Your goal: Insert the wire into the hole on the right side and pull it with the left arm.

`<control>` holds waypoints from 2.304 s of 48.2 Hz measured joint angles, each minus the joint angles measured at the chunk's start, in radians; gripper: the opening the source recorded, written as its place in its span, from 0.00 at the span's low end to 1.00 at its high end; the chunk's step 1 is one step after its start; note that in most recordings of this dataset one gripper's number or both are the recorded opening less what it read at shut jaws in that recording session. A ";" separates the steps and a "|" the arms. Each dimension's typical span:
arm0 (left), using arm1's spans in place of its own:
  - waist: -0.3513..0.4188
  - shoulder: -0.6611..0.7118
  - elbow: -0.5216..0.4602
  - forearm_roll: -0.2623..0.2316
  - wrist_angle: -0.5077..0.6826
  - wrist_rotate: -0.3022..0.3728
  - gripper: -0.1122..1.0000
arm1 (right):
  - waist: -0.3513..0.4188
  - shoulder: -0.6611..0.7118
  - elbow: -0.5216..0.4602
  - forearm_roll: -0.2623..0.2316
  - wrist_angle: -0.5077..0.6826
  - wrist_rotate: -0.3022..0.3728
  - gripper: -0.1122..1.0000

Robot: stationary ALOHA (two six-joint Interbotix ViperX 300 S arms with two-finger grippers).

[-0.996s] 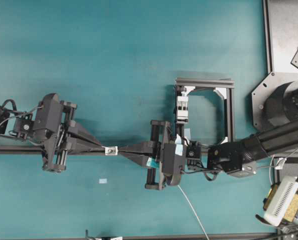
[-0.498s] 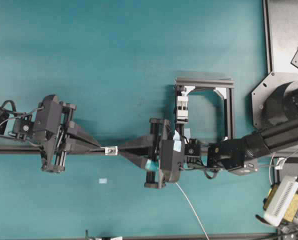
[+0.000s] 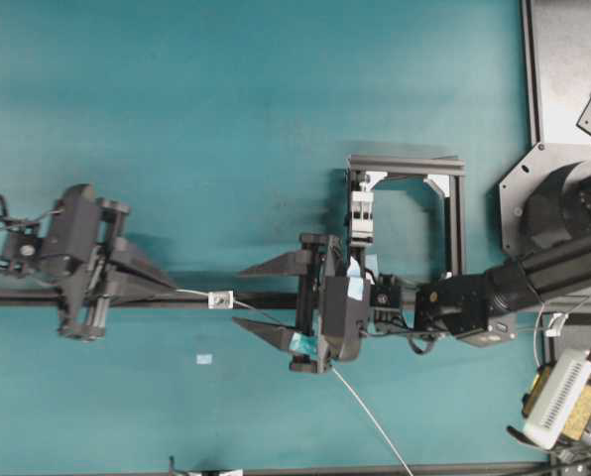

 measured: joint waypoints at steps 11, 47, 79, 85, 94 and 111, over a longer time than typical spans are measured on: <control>-0.023 -0.124 0.121 0.000 0.002 0.000 0.01 | 0.002 0.000 0.005 0.000 0.000 0.000 0.81; -0.035 -0.367 0.327 0.000 0.086 0.002 0.01 | 0.002 0.000 0.008 0.000 0.000 0.002 0.81; -0.037 -0.414 0.322 0.003 0.161 -0.014 0.05 | 0.002 0.000 0.008 0.000 0.000 0.002 0.81; -0.038 -0.414 0.314 0.005 0.161 -0.063 0.20 | 0.002 0.000 0.008 0.000 0.000 0.002 0.81; -0.038 -0.414 0.313 0.003 0.190 -0.075 0.65 | 0.002 0.000 0.008 0.000 -0.002 0.002 0.81; -0.035 -0.414 0.313 0.005 0.207 -0.072 0.87 | 0.002 -0.015 0.011 0.000 0.000 0.002 0.81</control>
